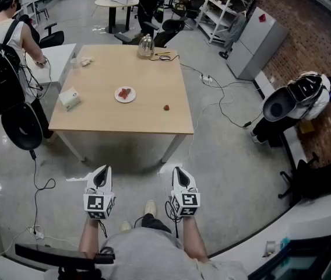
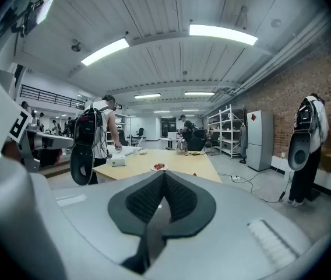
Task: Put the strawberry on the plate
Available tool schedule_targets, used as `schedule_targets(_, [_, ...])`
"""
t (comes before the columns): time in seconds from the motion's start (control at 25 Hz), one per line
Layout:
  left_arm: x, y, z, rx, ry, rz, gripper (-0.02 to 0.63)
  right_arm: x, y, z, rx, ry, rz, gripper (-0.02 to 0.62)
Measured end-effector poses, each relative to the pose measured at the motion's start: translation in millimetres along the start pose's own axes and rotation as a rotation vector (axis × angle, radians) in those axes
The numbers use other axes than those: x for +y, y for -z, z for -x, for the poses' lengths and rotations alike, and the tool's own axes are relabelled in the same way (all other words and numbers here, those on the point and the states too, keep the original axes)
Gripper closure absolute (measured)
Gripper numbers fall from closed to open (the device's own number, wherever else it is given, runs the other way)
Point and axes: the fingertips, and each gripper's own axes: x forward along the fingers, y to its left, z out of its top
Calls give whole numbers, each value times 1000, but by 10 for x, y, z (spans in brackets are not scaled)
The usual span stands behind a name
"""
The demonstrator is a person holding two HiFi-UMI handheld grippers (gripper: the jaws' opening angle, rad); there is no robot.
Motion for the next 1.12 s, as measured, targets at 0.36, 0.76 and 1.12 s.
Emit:
schedule_targets(0.36, [-86,-145,-340,3,-8,-3,586,-258,-73,-247,-5,-14,-10,589])
schedule_targets(0.76, [-320,-286,-855,-7,-39,-5,586,-728,-198,-582,-8,-66,-17,588])
schedule_targets(1.12, [-583,-294,-1290,-6,-94,-8,586,-1173,-257,-783,-9,-140,5,589])
